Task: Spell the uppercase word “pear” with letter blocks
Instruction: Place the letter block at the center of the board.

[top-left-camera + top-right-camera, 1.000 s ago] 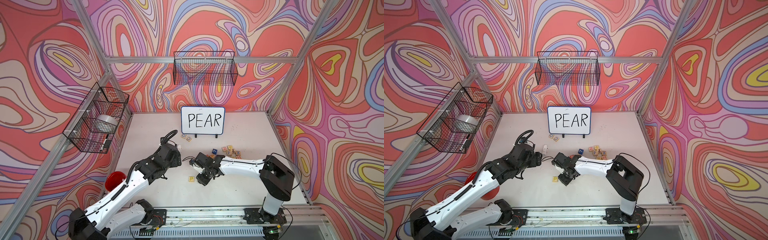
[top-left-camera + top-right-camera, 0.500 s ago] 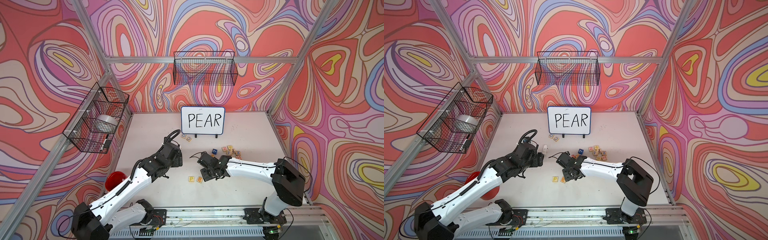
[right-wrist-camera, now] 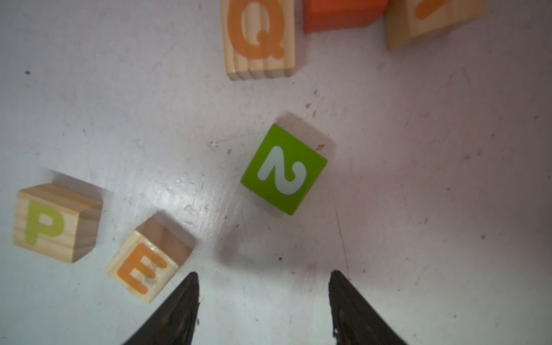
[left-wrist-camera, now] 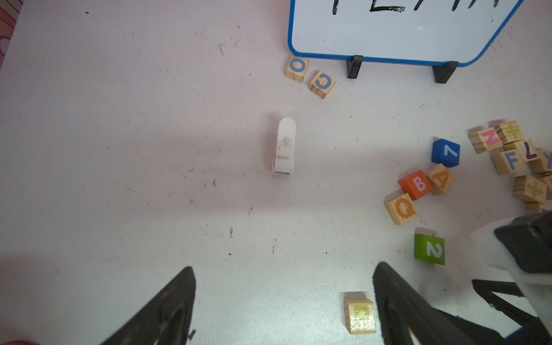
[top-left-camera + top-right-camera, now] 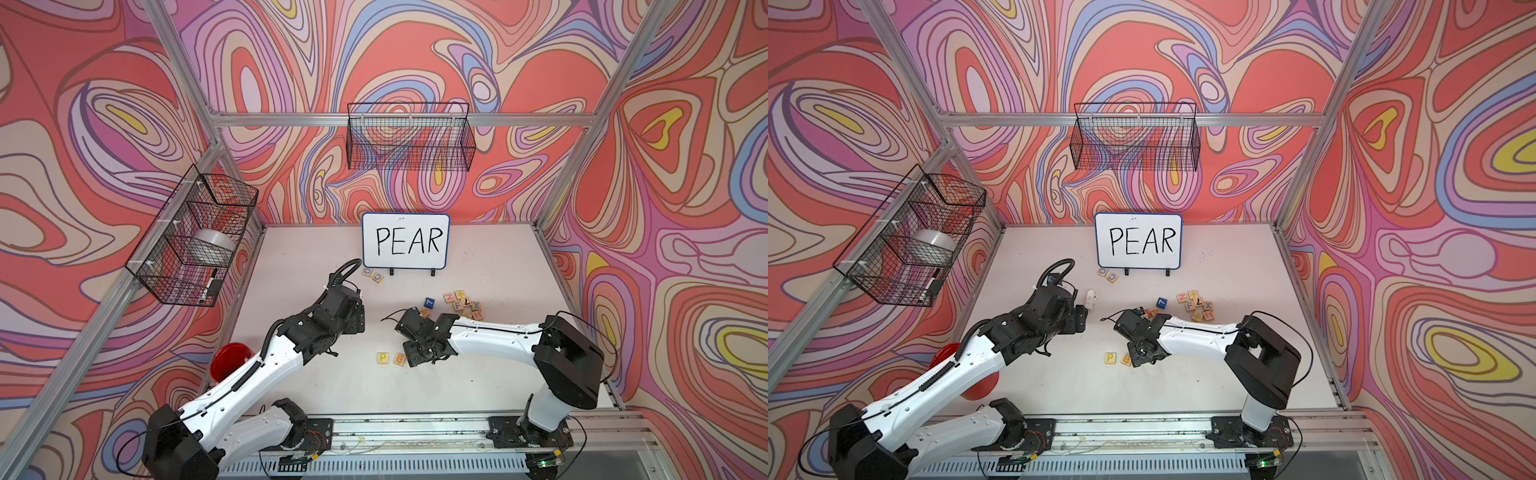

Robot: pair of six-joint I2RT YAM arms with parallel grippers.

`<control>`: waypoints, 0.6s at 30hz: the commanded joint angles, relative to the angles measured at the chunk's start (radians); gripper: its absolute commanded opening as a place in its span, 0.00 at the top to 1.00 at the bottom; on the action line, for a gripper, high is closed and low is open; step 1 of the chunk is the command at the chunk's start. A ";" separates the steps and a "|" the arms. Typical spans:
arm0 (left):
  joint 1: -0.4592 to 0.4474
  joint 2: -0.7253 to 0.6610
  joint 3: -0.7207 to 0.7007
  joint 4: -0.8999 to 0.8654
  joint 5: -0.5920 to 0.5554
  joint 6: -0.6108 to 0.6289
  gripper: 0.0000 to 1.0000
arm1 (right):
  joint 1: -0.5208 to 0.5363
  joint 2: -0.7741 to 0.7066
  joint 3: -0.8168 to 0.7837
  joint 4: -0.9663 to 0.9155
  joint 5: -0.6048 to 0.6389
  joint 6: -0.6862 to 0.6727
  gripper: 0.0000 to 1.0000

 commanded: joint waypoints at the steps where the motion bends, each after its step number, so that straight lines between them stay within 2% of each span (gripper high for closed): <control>1: 0.006 0.005 0.017 -0.001 -0.021 0.016 0.11 | 0.007 0.023 -0.011 0.011 -0.029 0.016 0.30; 8: 0.009 0.000 0.010 -0.005 -0.033 0.020 0.11 | 0.024 0.031 -0.032 0.045 -0.097 0.025 0.31; 18: 0.011 -0.019 -0.008 -0.013 -0.044 0.011 0.11 | 0.038 0.085 -0.004 0.079 -0.068 0.056 0.32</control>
